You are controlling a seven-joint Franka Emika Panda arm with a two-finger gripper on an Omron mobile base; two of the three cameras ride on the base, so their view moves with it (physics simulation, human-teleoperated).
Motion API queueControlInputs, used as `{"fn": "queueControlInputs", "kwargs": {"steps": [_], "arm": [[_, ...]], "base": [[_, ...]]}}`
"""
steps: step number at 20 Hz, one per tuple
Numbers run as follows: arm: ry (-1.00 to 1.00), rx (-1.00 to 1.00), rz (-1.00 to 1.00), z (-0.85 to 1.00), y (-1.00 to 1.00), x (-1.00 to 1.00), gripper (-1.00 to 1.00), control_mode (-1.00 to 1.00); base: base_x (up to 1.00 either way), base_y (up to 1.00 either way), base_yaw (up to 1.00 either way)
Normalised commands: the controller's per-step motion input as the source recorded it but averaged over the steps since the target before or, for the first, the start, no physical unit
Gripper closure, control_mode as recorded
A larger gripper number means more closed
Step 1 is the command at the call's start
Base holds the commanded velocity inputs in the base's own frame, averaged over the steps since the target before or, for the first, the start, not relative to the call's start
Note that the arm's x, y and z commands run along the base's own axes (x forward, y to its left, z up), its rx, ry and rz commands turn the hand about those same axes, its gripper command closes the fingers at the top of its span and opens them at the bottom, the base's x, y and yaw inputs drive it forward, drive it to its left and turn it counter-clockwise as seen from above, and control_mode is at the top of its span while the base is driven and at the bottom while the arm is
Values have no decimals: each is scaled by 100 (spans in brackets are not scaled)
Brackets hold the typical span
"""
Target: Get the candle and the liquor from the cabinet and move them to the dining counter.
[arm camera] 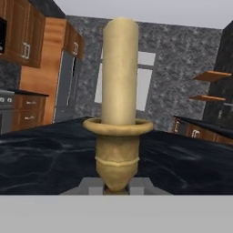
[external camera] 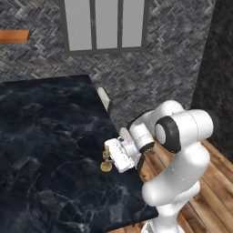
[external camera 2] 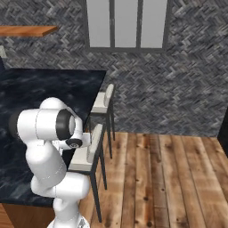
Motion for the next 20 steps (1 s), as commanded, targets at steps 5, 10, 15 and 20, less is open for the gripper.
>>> {"fn": "queueControlInputs", "kwargs": {"steps": [5, 10, 15, 20], "arm": [[0, 0, 0, -22, 12, 17, 100, -100], [0, 0, 0, -22, 9, 15, 100, -100], [0, 0, 0, -26, 9, 3, 100, -100], [-1, 0, 0, -32, 0, 0, -100, -100]], "base": [[0, 0, 0], [0, 0, 0], [0, 0, 0], [0, 0, 0]]}}
